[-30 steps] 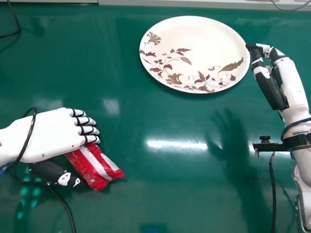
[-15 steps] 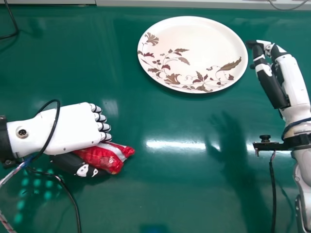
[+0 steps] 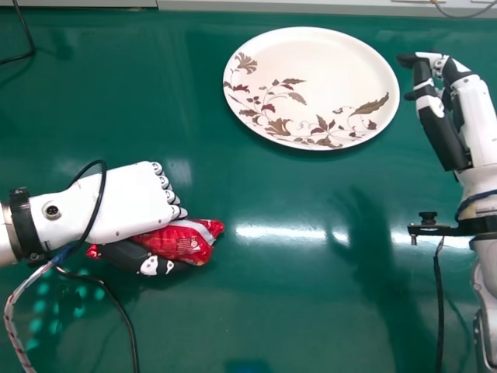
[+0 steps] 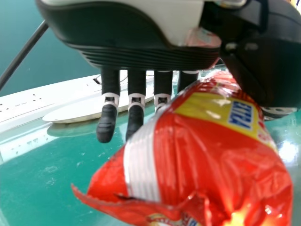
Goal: Pick up biscuit and place it in the plate
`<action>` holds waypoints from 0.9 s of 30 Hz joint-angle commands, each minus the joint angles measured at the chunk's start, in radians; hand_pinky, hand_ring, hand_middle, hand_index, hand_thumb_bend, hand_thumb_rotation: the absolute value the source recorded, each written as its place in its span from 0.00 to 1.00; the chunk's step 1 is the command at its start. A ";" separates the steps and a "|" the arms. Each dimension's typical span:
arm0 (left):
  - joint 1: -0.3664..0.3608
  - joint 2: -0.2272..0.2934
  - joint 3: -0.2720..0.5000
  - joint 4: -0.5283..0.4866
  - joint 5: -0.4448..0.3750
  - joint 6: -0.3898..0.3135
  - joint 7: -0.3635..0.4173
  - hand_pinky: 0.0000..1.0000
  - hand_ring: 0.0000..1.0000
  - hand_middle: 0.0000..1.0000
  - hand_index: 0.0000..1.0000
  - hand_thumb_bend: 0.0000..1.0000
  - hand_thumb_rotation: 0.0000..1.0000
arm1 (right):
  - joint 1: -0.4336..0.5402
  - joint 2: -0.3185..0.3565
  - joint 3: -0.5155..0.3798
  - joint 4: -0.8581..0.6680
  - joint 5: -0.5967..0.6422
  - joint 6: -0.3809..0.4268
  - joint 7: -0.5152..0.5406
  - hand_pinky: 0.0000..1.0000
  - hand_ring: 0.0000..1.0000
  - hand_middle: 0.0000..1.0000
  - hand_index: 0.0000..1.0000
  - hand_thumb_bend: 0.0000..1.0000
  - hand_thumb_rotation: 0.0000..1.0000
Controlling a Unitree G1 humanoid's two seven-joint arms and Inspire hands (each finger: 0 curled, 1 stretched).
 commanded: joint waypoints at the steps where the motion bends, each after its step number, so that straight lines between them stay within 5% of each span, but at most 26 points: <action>1: 0.042 -0.004 -0.031 0.029 0.037 0.017 -0.039 0.21 0.26 0.31 0.48 0.52 0.06 | 0.005 0.000 -0.011 0.006 0.001 -0.019 -0.010 0.61 0.74 0.79 0.76 0.57 0.56; 6: 0.041 -0.025 0.042 -0.006 0.040 0.041 0.061 0.15 0.20 0.24 0.47 0.52 0.05 | 0.003 0.001 -0.015 0.016 0.015 -0.027 -0.005 0.61 0.74 0.79 0.77 0.56 0.55; 7: 0.038 -0.032 0.056 -0.009 0.034 0.049 0.079 0.14 0.19 0.37 0.47 0.52 0.02 | 0.003 0.001 -0.015 0.016 0.015 -0.026 -0.005 0.61 0.74 0.80 0.77 0.56 0.53; 10: 0.018 -0.055 0.098 -0.038 0.033 0.091 0.110 0.15 0.19 0.43 0.47 0.51 0.00 | 0.000 -0.004 -0.015 0.017 0.008 -0.023 -0.004 0.62 0.75 0.80 0.77 0.54 0.52; 12: 0.018 -0.074 0.125 -0.068 -0.025 0.145 0.070 0.16 0.38 0.44 0.49 0.50 0.00 | -0.003 -0.005 -0.015 0.021 0.007 -0.026 -0.004 0.61 0.74 0.79 0.77 0.53 0.49; 14: 0.018 -0.103 0.150 -0.085 -0.073 0.180 0.065 0.17 0.42 0.45 0.49 0.50 0.00 | -0.006 -0.001 -0.016 0.023 0.016 -0.023 -0.003 0.61 0.74 0.79 0.76 0.53 0.47; 27: -0.079 -0.249 0.173 -0.076 -0.074 0.261 0.171 0.14 0.43 0.47 0.49 0.49 0.00 | -0.019 -0.013 -0.014 0.026 0.007 0.006 0.009 0.62 0.76 0.80 0.77 0.54 0.49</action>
